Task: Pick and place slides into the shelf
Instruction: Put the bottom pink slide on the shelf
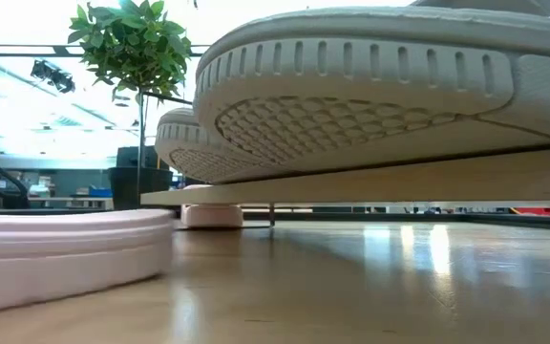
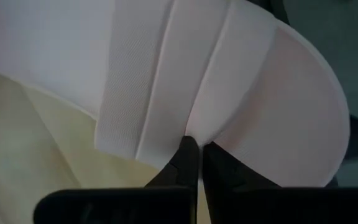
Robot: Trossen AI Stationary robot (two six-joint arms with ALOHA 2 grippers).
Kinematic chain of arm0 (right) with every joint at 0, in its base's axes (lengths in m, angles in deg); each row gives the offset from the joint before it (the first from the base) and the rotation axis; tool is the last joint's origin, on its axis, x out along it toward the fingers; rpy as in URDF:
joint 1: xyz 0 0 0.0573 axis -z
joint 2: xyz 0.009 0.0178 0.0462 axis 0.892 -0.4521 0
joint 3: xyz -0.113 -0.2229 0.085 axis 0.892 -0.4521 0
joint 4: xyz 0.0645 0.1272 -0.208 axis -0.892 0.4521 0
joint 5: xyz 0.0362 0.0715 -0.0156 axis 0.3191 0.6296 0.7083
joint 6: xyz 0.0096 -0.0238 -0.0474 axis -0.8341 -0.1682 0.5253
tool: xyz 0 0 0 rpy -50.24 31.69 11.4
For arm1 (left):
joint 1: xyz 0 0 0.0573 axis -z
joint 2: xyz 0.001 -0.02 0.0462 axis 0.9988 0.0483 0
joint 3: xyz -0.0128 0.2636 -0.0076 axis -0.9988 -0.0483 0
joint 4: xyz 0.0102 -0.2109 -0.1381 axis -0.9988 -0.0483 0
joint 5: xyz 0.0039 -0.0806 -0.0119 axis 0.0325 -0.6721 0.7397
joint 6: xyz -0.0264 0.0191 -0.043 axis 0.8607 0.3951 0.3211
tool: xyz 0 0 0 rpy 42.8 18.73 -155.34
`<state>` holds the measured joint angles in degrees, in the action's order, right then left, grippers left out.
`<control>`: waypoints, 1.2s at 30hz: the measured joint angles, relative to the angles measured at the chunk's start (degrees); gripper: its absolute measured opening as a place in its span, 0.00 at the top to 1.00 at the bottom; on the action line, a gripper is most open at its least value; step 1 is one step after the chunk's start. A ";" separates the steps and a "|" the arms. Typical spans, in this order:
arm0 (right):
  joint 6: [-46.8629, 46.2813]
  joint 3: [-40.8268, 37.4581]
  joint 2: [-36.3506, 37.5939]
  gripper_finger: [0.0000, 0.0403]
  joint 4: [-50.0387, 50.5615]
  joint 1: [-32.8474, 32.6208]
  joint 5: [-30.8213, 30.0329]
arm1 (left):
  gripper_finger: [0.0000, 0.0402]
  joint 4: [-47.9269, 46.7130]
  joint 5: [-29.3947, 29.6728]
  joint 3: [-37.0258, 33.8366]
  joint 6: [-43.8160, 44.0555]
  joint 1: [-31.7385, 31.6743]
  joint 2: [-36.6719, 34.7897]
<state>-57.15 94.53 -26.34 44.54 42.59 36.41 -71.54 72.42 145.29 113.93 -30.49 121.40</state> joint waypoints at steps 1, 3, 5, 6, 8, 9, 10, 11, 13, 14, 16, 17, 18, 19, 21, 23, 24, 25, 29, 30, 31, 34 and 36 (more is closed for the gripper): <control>0.30 -0.02 0.00 0.58 0.00 0.00 0.00 | 0.98 -1.45 -0.82 0.64 0.67 0.22 0.00; 0.85 -0.01 0.00 0.58 0.00 0.00 -0.01 | 0.98 -4.03 -2.48 1.94 2.27 0.53 0.00; 1.61 -0.01 0.00 0.58 0.00 0.00 0.00 | 0.98 -7.17 -3.46 3.58 4.28 0.83 0.00; 1.86 0.00 0.00 0.58 0.00 0.00 -0.01 | 0.98 -8.96 -3.76 4.50 5.02 0.92 0.00; 2.41 -0.01 0.00 0.58 0.00 0.00 -0.02 | 0.98 -12.28 -3.77 6.26 6.51 1.08 0.00; 2.75 -0.01 0.00 0.58 0.00 0.00 -0.02 | 0.98 -13.90 -3.85 7.22 7.20 1.08 0.00; 3.01 -0.01 0.00 0.58 0.00 0.00 0.00 | 0.98 -15.46 -3.84 8.16 7.39 1.06 0.00; 3.15 0.00 0.00 0.58 0.00 0.00 0.00 | 0.98 -16.86 -3.80 9.16 7.42 1.06 0.00; 3.23 0.00 0.00 0.58 0.00 0.00 0.00 | 0.98 -19.40 -3.72 11.07 7.45 1.03 0.00; 3.23 0.00 0.00 0.58 0.00 0.00 0.00 | 0.98 -20.63 -3.70 12.06 7.55 1.01 0.00; 3.26 0.00 0.00 0.58 0.00 0.00 0.00 | 0.98 -23.04 -3.66 13.97 7.79 1.01 -0.02; 3.26 0.00 0.00 0.58 0.00 0.00 0.00 | 0.98 -23.23 -3.89 14.69 7.76 1.01 -0.10; 3.26 -0.02 0.00 0.58 0.00 0.00 -0.01 | 0.98 -23.13 -4.41 15.22 7.61 1.01 -0.26; 3.27 0.00 0.00 0.58 0.00 0.00 0.00 | 0.98 -23.14 -4.77 15.60 7.60 1.04 -0.38; 3.28 0.00 0.00 0.58 0.00 0.00 0.00 | 0.98 -23.22 -5.76 16.68 7.67 1.10 -0.44; 3.27 -0.02 0.00 0.58 0.02 0.00 0.00 | 0.98 -23.26 -6.56 17.57 7.63 1.13 -0.48; 3.34 0.00 0.00 0.58 0.00 0.00 0.00 | 0.98 -23.27 -6.67 18.00 7.58 1.21 -0.48; 3.55 0.00 0.00 0.58 0.01 0.00 0.00 | 0.98 -23.27 -6.64 18.33 7.52 1.31 -0.48; 4.69 0.00 0.00 0.58 0.02 0.00 0.01 | 0.98 -23.27 -6.68 19.43 7.25 1.37 -0.50; 4.72 -0.01 0.00 0.58 0.02 0.00 0.00 | 0.98 -23.30 -6.67 19.82 7.07 1.30 -0.50; 4.75 -0.02 0.00 0.58 0.02 0.00 0.00 | 0.98 -23.27 -6.65 20.26 7.01 1.29 -0.50; 4.82 0.00 0.00 0.58 0.04 0.00 0.00 | 0.98 -23.28 -6.33 22.21 6.17 0.93 -0.50; 5.09 0.00 0.00 0.58 0.06 0.00 0.00 | 0.98 -23.24 -5.74 23.74 5.00 0.55 -0.51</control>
<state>-52.06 94.53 -26.34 44.60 42.59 36.41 -94.78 66.68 169.03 118.93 -29.94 120.88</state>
